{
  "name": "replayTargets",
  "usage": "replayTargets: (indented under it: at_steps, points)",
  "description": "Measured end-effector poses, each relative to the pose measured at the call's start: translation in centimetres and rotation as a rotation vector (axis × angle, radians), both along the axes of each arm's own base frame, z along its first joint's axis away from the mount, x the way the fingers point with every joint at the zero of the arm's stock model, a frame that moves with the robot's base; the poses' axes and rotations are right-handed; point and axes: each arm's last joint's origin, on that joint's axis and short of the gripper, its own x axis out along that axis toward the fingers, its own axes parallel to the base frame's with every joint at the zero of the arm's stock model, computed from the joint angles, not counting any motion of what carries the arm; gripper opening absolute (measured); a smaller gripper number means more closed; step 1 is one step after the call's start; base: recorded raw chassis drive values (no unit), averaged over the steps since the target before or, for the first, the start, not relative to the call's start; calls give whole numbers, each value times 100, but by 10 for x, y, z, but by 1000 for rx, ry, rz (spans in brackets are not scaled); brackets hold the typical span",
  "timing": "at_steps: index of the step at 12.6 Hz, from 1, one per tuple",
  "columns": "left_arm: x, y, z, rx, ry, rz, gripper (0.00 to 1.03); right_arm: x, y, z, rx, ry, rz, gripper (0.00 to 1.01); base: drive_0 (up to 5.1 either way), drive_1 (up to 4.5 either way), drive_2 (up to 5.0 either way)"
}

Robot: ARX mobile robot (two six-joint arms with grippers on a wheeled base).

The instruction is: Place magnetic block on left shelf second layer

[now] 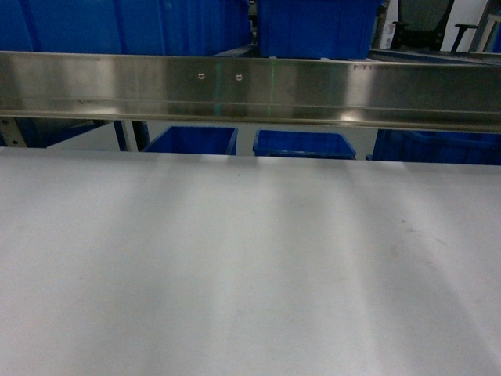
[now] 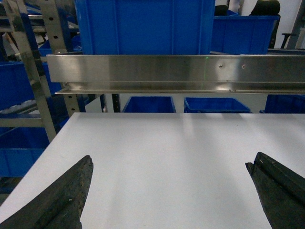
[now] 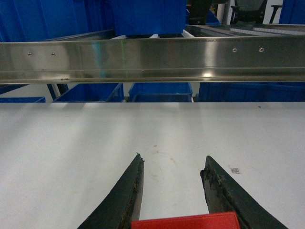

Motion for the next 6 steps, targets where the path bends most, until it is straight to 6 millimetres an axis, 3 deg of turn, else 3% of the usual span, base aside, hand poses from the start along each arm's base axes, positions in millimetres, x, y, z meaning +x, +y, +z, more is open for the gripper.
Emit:
replayTargets:
  at_steps: [6]
  points:
    - [0,0,0,0,-1,0,98,0,0,0,0,1,1,32,-494,248,248]
